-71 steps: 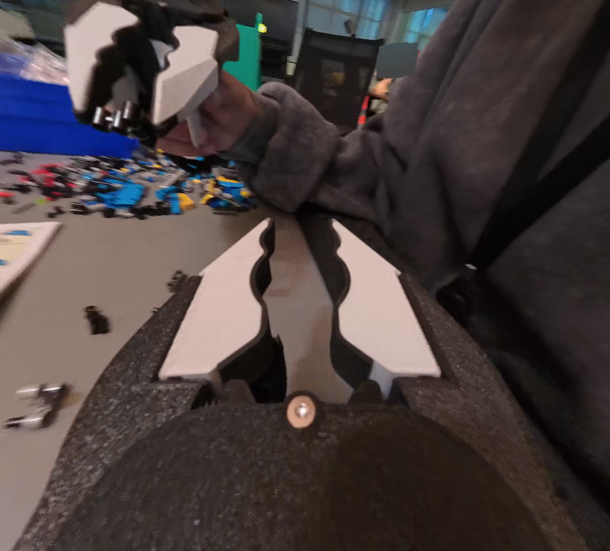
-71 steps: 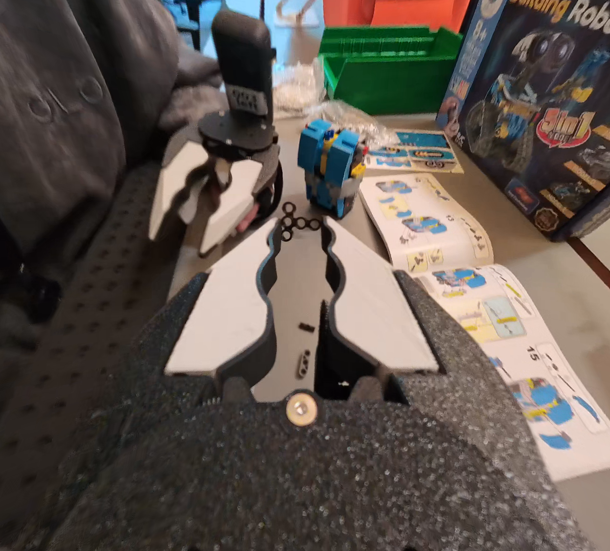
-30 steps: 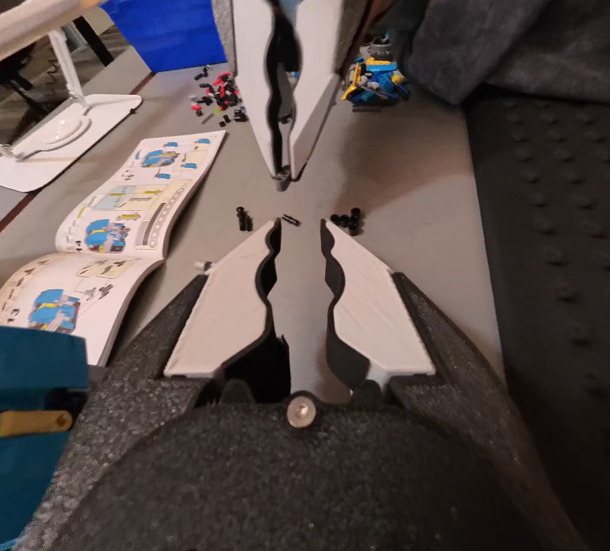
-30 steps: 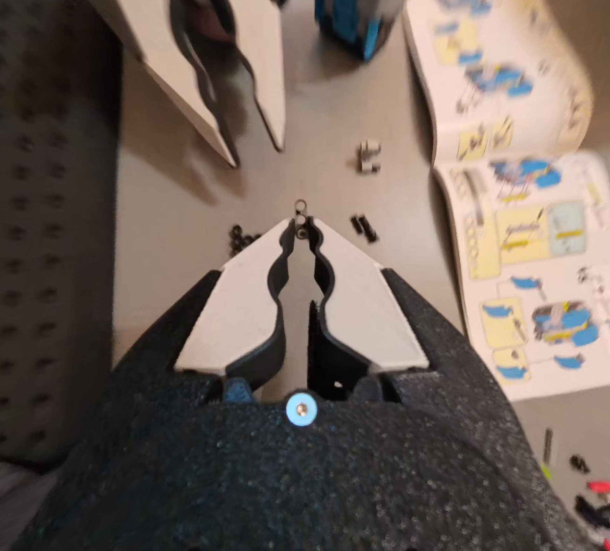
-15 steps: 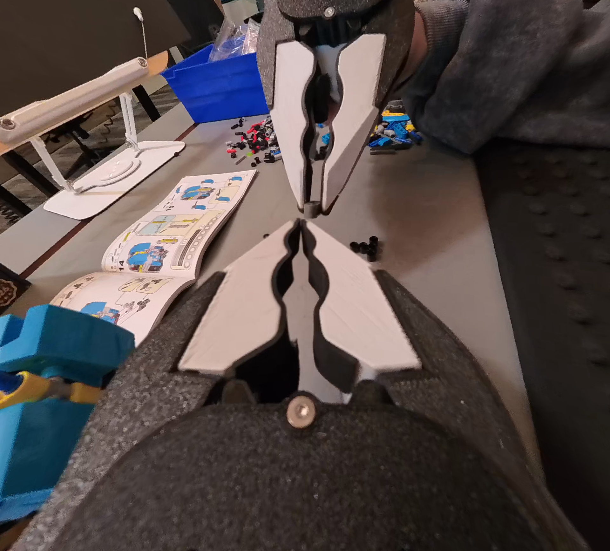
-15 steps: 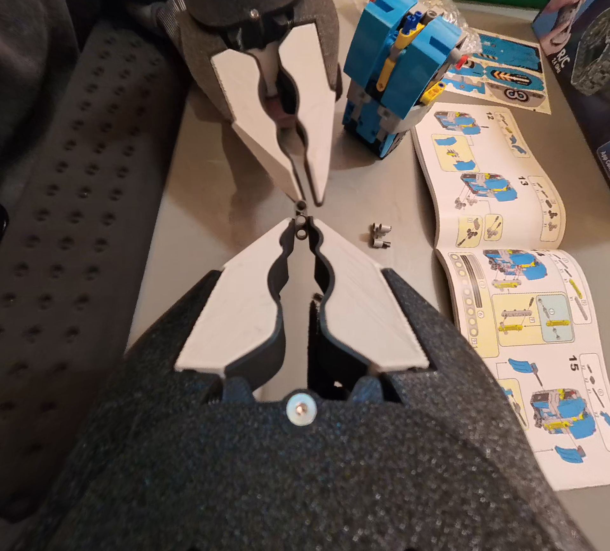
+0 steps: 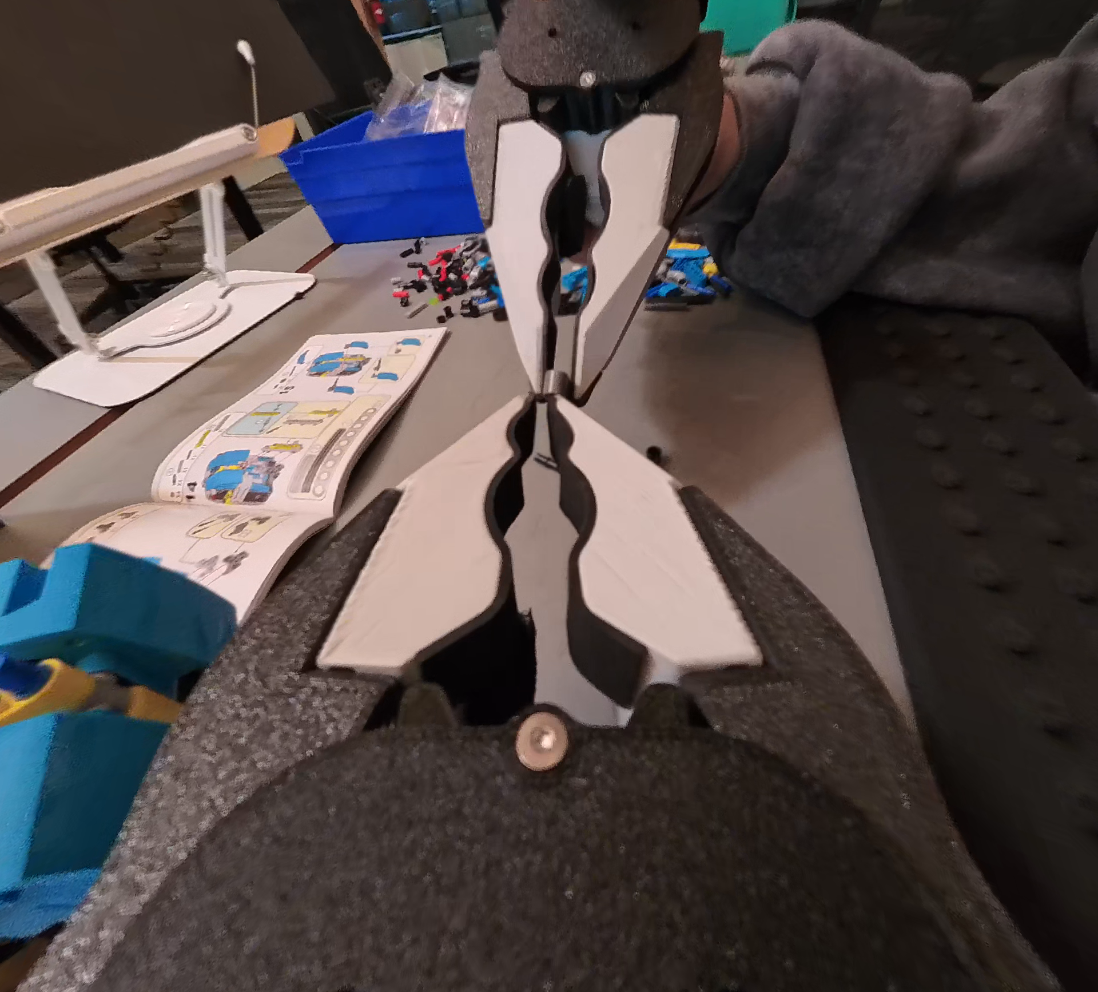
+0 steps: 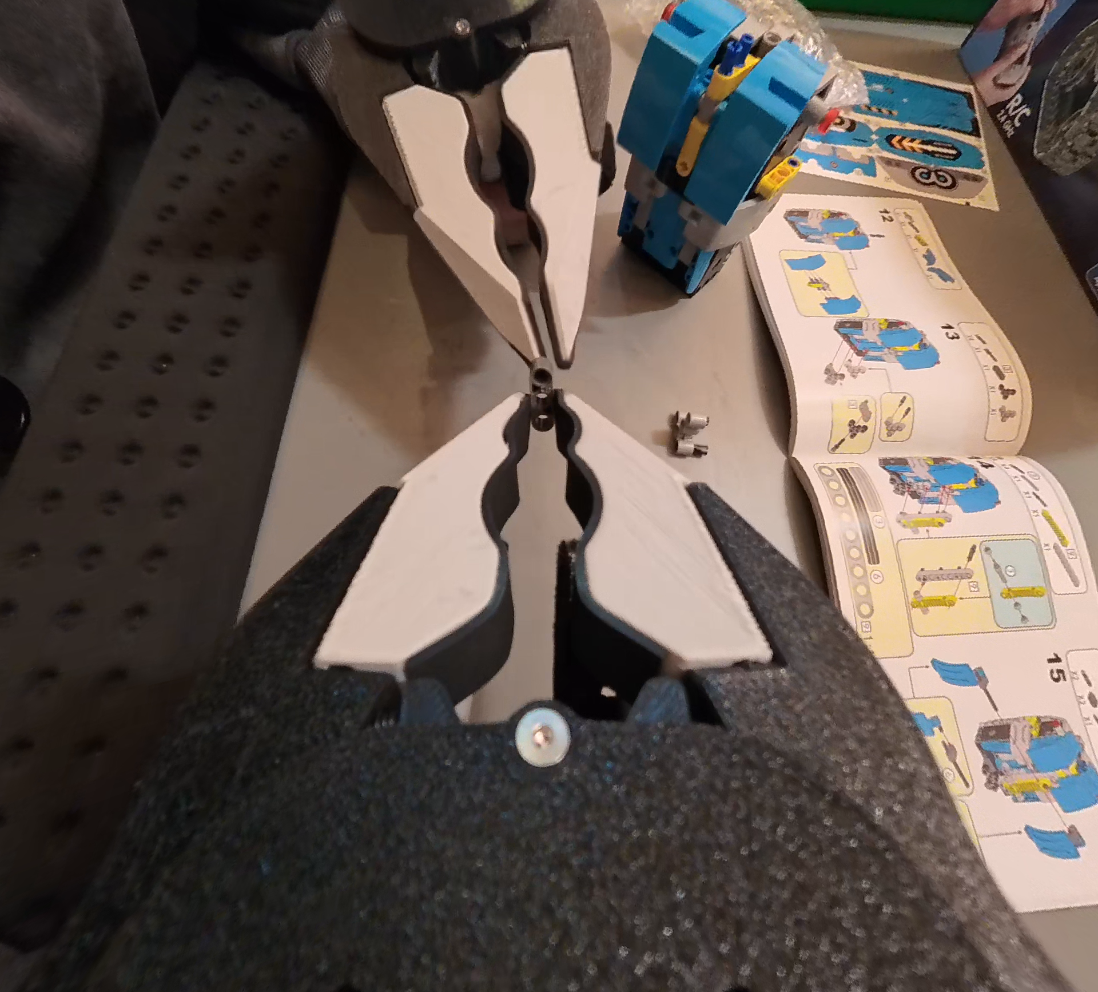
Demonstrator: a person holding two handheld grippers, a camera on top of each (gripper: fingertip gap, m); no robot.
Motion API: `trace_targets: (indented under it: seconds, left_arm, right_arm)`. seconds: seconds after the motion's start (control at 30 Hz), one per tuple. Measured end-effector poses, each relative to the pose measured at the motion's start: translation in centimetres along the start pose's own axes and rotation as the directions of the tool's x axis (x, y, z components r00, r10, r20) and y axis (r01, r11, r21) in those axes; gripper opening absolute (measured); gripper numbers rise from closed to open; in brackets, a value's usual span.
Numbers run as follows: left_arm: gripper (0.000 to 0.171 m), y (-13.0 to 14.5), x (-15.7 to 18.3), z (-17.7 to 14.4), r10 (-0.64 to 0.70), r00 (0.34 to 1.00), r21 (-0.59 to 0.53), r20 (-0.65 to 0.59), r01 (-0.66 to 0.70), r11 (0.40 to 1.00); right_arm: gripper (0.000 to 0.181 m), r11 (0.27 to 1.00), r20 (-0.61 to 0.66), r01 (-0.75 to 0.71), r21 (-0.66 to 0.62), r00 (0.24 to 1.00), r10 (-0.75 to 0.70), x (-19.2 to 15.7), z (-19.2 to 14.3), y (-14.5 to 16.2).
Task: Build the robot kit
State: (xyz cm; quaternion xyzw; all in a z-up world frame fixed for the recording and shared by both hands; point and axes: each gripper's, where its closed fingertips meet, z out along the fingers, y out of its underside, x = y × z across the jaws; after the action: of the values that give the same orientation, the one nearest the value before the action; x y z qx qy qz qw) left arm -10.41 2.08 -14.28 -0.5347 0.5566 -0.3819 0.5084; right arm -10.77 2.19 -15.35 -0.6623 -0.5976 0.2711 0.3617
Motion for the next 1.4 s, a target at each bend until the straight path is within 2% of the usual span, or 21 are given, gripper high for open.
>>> trace_targets:
  seconds: [0.2,0.33,0.37,0.47,0.6,0.77,0.97,1.27,1.4]
  left_arm:
    - [0.006,-2.4,0.6,-1.1,-0.203,0.965,0.139,-0.166,0.226,0.964]
    - [0.025,-3.7,0.5,-1.9,-0.308,0.912,0.191,-0.27,0.364,0.912]
    - [0.025,-3.9,0.6,-2.1,-0.318,0.903,0.194,-0.29,0.38,0.904]
    - [0.024,-3.8,1.0,-1.9,-0.298,0.909,0.189,-0.291,0.36,0.914]
    - [0.011,-3.8,1.1,-1.9,-0.269,0.924,0.196,-0.27,0.327,0.925]
    - [0.01,-3.8,1.1,-2.0,-0.272,0.922,0.198,-0.274,0.331,0.923]
    - [0.007,-3.7,1.1,-2.1,-0.219,0.944,0.194,-0.247,0.269,0.943]
    - [0.008,-3.9,0.9,-2.1,-0.263,0.927,0.205,-0.269,0.322,0.924]
    - [0.007,-3.5,1.0,-2.0,-0.229,0.941,0.189,-0.25,0.279,0.942]
  right_arm:
    - [0.007,0.991,0.062,-0.023,0.129,0.998,0.015,-0.8,-1.0,-2.2]
    - [0.007,0.977,0.087,-0.05,0.207,0.996,0.033,-0.8,-1.4,-3.4]
    - [0.007,0.977,0.081,-0.053,0.205,0.996,0.037,-0.7,-1.3,-3.3]
    - [0.007,0.978,0.097,-0.059,0.202,0.994,0.04,-0.8,-1.0,-3.1]
    - [0.007,0.973,0.128,-0.056,0.222,0.991,0.028,-1.5,-0.6,-3.7]
    - [0.007,0.971,0.128,-0.064,0.231,0.991,0.034,-1.4,-0.7,-3.8]
    - [0.007,0.97,0.141,-0.086,0.228,0.988,0.055,-1.4,-0.5,-3.7]
    - [0.007,0.965,0.138,-0.104,0.241,0.988,0.072,-1.2,-0.6,-4.0]
    - [0.007,0.967,0.159,-0.123,0.225,0.983,0.088,-1.4,-0.3,-3.7]
